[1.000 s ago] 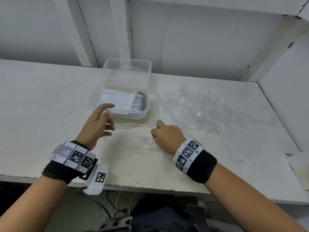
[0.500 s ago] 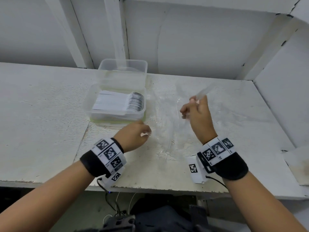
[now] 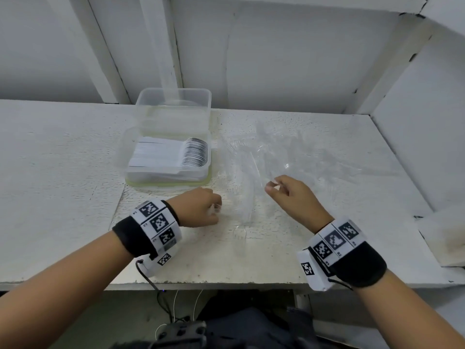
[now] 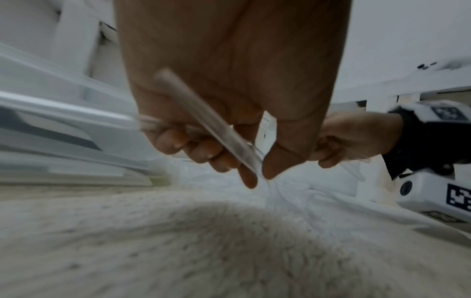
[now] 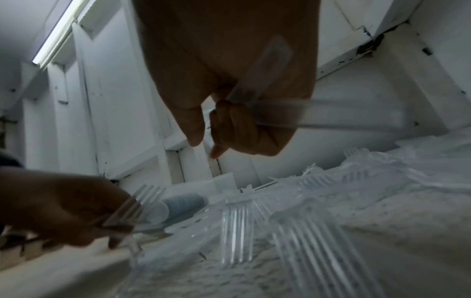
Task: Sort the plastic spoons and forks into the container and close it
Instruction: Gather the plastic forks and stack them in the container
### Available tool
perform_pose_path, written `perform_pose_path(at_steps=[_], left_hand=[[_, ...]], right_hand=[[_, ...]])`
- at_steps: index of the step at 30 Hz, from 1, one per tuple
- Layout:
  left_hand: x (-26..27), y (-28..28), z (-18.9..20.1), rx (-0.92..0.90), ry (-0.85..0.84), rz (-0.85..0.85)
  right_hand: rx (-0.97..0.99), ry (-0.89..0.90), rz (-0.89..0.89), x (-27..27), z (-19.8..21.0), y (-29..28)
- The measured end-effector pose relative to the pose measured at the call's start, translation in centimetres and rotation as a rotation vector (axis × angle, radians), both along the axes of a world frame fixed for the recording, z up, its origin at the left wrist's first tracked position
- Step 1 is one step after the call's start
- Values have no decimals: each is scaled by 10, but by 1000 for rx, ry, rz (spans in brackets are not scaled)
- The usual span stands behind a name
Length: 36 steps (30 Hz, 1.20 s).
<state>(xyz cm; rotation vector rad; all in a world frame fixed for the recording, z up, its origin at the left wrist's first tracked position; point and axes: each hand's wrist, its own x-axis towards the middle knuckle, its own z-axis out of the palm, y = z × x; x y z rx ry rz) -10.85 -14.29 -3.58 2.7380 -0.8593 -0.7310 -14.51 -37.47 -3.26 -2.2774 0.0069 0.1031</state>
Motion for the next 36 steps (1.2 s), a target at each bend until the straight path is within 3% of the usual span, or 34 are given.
perform_pose_path(at_steps=[10,16,21,23,26,28,33,36], left_hand=[[-3,52,18,63,42,144],[-6,69,11,-22,29,335],[-11,68,3,-110,10,397],[-11,69,1,-168,-7,393],[-10,68,0,-286,-9,403],[-10,65,0,-356,9,441],[-9,48,4,-425,50,470],[-8,27,9,-458,18,416]], right_hand=[[-608,-114,418,22,11,14],[-857,-142,732,22,2,29],[-986,-99,818,24,-8,42],[-983,-161,846,24,-13,44],[-743,-318,807,23,-17,40],[-493,-288,683,23,-12,37],[336,-111,129,16,21,31],[557,-26,-95,16,29,11]])
